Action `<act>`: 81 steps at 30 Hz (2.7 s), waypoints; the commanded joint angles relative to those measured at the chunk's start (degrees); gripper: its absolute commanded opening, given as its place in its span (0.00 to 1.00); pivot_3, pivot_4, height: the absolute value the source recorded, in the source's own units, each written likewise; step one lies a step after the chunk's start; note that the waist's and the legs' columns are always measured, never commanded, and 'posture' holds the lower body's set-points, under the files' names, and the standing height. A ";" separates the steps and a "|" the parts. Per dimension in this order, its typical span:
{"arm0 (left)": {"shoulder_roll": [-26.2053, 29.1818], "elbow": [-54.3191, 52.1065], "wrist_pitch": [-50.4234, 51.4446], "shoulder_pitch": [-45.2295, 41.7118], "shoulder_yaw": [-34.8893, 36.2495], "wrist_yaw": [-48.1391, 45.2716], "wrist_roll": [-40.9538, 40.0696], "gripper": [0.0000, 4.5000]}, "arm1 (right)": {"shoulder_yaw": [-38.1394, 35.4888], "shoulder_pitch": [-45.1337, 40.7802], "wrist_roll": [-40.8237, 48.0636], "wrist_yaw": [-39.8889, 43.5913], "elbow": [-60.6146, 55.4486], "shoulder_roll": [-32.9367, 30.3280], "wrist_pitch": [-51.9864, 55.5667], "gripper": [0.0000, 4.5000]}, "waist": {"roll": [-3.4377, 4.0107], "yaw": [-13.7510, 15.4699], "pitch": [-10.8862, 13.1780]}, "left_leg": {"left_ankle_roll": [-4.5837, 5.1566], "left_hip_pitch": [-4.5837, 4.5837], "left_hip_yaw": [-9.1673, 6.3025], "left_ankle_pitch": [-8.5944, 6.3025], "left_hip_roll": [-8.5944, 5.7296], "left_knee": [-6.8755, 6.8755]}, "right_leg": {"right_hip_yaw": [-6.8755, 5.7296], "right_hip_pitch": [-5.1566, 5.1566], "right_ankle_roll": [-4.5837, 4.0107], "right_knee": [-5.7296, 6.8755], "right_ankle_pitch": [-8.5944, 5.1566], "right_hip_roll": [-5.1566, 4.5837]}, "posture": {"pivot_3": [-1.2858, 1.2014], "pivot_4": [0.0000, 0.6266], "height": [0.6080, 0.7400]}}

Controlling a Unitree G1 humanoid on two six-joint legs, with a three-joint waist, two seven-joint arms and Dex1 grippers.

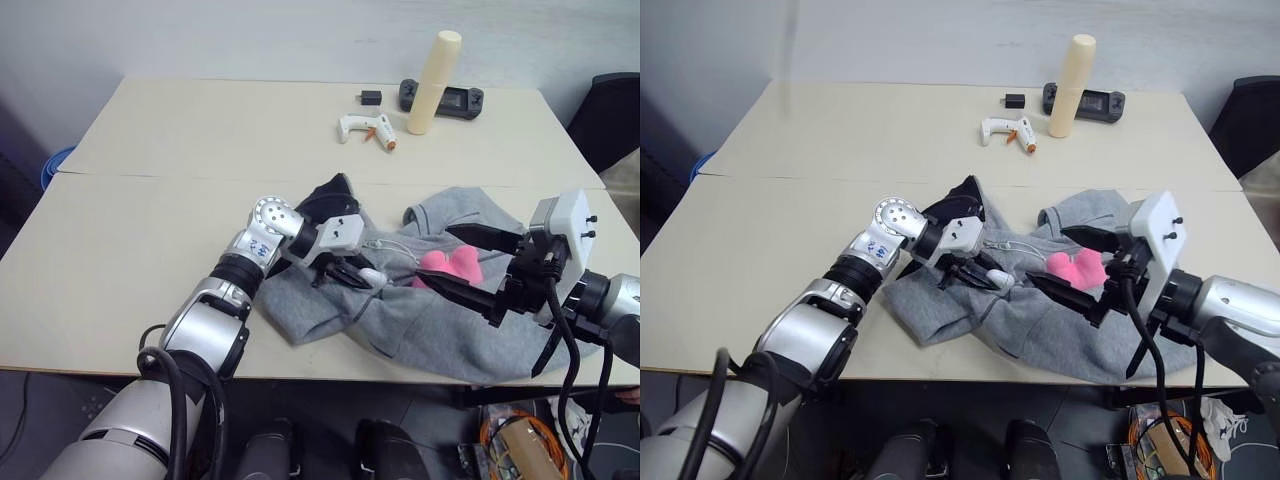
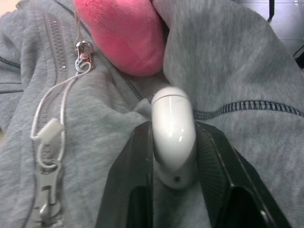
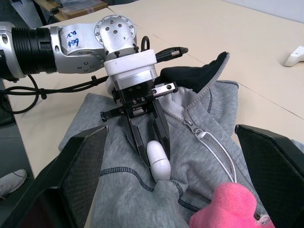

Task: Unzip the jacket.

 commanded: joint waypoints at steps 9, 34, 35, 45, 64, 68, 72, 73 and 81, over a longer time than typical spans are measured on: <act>9.43 -32.28 28.19 9.64 7.99 -2.47 -13.92 0.19 | 1.11 -1.92 -2.33 7.68 1.24 -2.15 -1.69 1.00 | 0.01 -0.45 0.00 | -0.01 0.01 -0.03 0.00 0.04 -0.01 | 0.04 0.00 0.00 0.00 0.00 0.03 | 0.52 0.24 1.00; 29.55 -36.22 48.14 36.29 49.11 74.98 -7.32 0.19 | 22.65 -27.38 -8.66 27.11 13.02 7.82 -4.76 1.00 | -0.16 -0.08 -0.08 | -0.19 0.27 -0.51 -0.13 -0.10 -0.07 | 0.00 0.57 0.00 -0.15 0.00 -0.19 | 0.52 0.24 1.00; 29.62 -35.54 48.83 36.38 48.82 74.86 -7.85 0.19 | 22.99 -27.64 -9.50 26.98 13.58 8.35 -5.06 1.00 | -0.20 -0.02 -0.07 | -0.20 0.27 -0.52 -0.14 -0.10 -0.07 | 0.00 0.57 0.00 -0.15 0.00 -0.20 | 0.52 0.24 1.00; 35.26 -37.97 48.85 37.08 44.36 63.78 -12.06 0.95 | 21.11 -25.87 -12.52 25.35 13.54 9.27 -5.11 1.00 | -0.27 -0.45 -0.08 | -0.39 0.28 -0.43 -0.24 -0.06 -0.14 | -0.09 0.44 0.00 -0.07 0.00 -0.18 | 0.52 0.24 1.00; 36.01 -66.10 32.74 27.18 3.28 12.65 -20.38 0.95 | -2.94 17.14 -39.67 30.79 14.48 -8.85 -22.76 1.00 | 0.00 0.41 0.03 | -0.68 0.51 0.01 -0.32 0.03 -0.26 | 0.01 0.58 0.06 -0.55 0.02 0.38 | 0.52 0.24 1.00; 26.06 -55.35 19.26 20.25 -5.52 12.98 -11.02 0.95 | -4.82 21.19 -47.96 30.99 22.67 -10.27 -31.48 1.00 | 0.01 0.52 0.03 | -0.27 0.50 0.13 -0.12 0.00 -0.23 | -0.03 0.59 0.12 -0.58 0.06 0.41 | 0.52 0.24 1.00; 20.97 -49.36 9.96 17.12 -10.64 9.57 -6.70 0.95 | -4.10 22.15 -56.06 31.96 32.19 -13.80 -43.26 1.00 | 0.02 -0.18 0.02 | -0.22 0.41 0.13 -0.10 0.07 -0.25 | -0.04 0.54 0.14 -0.56 0.07 0.42 | 0.52 0.24 1.00; 19.67 -48.90 9.71 16.48 -11.57 7.62 -7.39 0.95 | -3.57 21.20 -57.69 32.04 35.63 -15.30 -46.33 1.00 | 0.03 -0.27 0.02 | -0.23 0.41 0.14 -0.10 0.10 -0.26 | -0.07 0.54 0.14 -0.59 0.07 0.48 | 0.52 0.24 1.00; 12.07 -42.79 6.46 15.10 -15.42 5.71 -4.29 0.85 | 6.78 10.00 -66.38 31.00 55.02 -21.69 -63.53 1.00 | 0.08 -0.29 0.03 | -0.18 0.51 0.10 -0.08 0.15 -0.11 | 0.03 0.61 0.13 -0.70 0.06 0.20 | 0.52 0.24 1.00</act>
